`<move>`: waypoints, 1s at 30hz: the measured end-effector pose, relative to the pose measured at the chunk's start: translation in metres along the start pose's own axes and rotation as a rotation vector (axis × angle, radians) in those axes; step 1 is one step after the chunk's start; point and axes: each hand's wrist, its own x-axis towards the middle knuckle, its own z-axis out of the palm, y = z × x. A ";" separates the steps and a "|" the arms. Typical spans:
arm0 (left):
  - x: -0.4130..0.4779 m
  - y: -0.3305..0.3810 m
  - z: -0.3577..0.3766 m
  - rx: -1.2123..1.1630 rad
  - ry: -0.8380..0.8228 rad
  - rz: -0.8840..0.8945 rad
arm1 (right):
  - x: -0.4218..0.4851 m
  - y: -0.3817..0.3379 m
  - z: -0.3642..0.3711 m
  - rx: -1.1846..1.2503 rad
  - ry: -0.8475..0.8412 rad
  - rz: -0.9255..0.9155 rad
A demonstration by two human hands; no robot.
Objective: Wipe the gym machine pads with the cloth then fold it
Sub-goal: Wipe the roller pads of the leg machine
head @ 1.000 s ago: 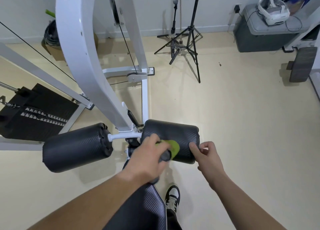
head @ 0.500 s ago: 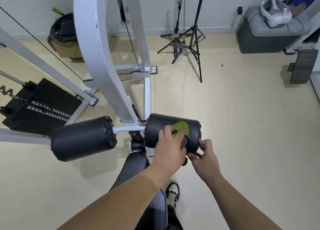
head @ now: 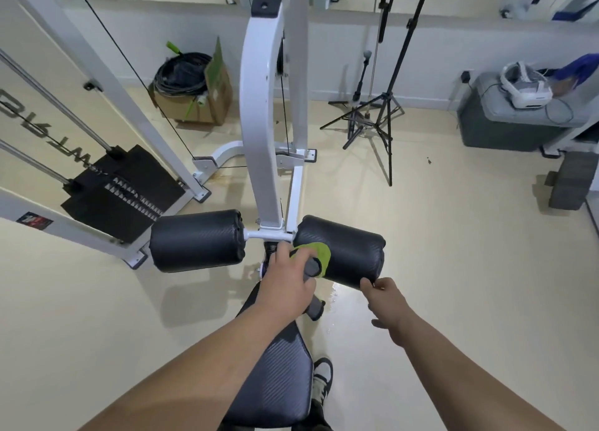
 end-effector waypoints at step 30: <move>0.093 0.031 0.037 0.214 -0.076 0.274 | 0.059 0.040 0.022 -0.110 0.308 -0.602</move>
